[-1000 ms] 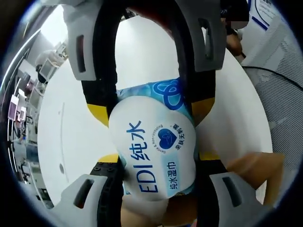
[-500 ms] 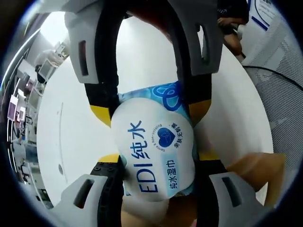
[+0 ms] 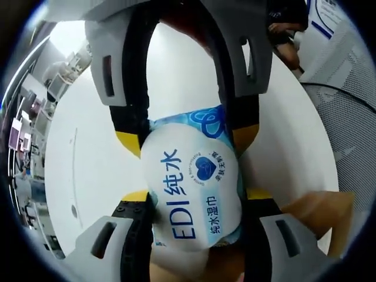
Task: Operate the shoe box by opening the lid, removing the specified soft item, and placing it in the target area until the item is outside and the box remains undamaged.
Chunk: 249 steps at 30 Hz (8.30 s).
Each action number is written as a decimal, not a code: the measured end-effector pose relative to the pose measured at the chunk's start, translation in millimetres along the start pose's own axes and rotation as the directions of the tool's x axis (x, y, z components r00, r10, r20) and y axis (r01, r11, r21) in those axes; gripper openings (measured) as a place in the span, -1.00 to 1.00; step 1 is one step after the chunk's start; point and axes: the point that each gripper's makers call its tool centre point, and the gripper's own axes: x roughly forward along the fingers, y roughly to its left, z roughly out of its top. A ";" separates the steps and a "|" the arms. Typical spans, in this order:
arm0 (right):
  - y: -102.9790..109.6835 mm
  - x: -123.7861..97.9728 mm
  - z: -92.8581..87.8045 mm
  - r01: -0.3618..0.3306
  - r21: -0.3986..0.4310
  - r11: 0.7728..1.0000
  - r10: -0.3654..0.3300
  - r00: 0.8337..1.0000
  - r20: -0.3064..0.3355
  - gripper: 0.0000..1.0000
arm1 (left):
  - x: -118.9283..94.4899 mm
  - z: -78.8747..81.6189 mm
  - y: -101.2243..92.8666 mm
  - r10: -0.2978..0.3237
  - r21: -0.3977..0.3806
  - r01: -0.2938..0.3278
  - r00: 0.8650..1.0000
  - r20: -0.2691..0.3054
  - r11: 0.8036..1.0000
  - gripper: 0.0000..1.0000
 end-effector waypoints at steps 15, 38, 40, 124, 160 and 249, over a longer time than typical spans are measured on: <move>-2.3 -10.9 3.7 0.044 0.028 0.999 -0.044 0.999 -0.002 0.09 | -12.1 -1.6 -1.4 0.038 0.038 -0.037 0.999 -0.014 0.999 0.25; 9.4 -49.3 19.2 0.130 0.174 0.976 -0.144 0.987 0.074 0.33 | -79.9 12.7 -0.8 0.129 -0.117 -0.113 0.983 0.134 0.987 0.36; 13.7 -50.2 20.8 0.132 0.184 0.974 -0.149 0.986 0.081 0.33 | -84.1 9.0 -2.7 0.136 -0.132 -0.118 0.981 0.137 0.984 0.36; 105.2 -40.5 155.7 0.074 0.616 0.785 -0.346 0.876 0.336 0.19 | -217.5 -176.4 -107.4 0.586 -0.858 -0.214 0.801 0.119 0.468 0.38; 88.6 -16.1 145.6 0.176 0.354 0.919 -0.248 0.954 0.169 0.09 | -162.8 -159.6 -103.7 0.349 -0.626 -0.203 0.929 0.118 0.753 0.36; 106.9 104.9 136.3 -0.114 -0.145 0.983 0.097 0.988 -0.121 0.25 | -68.4 -172.3 -115.6 0.058 -0.334 -0.030 0.996 0.074 0.942 0.41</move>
